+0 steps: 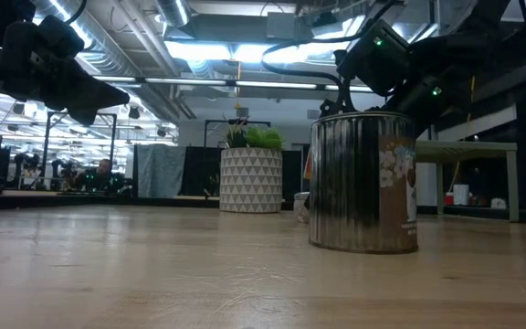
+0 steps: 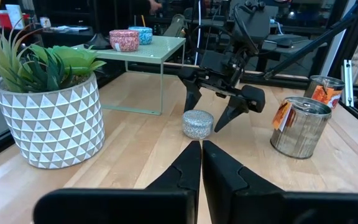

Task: Pick & Place candle stick holders
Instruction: Put the blue yellow scented candle and aligned with other blue white scented candle on the shelf

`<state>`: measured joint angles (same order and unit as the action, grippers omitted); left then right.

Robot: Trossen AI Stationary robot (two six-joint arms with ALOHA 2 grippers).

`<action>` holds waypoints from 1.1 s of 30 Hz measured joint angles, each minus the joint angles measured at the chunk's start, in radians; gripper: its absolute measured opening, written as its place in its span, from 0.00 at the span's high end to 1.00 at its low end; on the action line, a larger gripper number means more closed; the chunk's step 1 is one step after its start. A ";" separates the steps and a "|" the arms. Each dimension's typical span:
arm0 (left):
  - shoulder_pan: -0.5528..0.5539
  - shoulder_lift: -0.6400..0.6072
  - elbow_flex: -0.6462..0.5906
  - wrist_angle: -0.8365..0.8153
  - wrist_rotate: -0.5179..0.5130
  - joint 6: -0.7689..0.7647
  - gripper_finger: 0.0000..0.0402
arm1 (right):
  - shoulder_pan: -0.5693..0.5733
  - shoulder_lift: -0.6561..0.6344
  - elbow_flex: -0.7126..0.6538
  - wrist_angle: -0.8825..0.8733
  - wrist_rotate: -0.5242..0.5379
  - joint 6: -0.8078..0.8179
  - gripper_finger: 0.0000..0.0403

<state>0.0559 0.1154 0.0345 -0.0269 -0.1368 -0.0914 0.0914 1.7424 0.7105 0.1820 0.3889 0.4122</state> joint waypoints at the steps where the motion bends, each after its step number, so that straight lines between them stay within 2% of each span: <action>1: 0.000 0.000 0.000 0.000 0.000 0.000 0.98 | 0.000 0.000 0.000 0.000 0.000 0.000 0.10; 20: 0.000 0.000 0.000 0.000 0.000 0.000 0.97 | 0.000 0.000 0.000 0.002 0.003 0.000 0.10; 33: 0.000 0.000 0.000 0.000 0.000 0.000 0.98 | 0.000 0.000 0.000 0.020 0.003 0.000 0.25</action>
<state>0.0559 0.1154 0.0345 -0.0269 -0.1368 -0.0914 0.0914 1.7428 0.7105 0.2016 0.3921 0.4118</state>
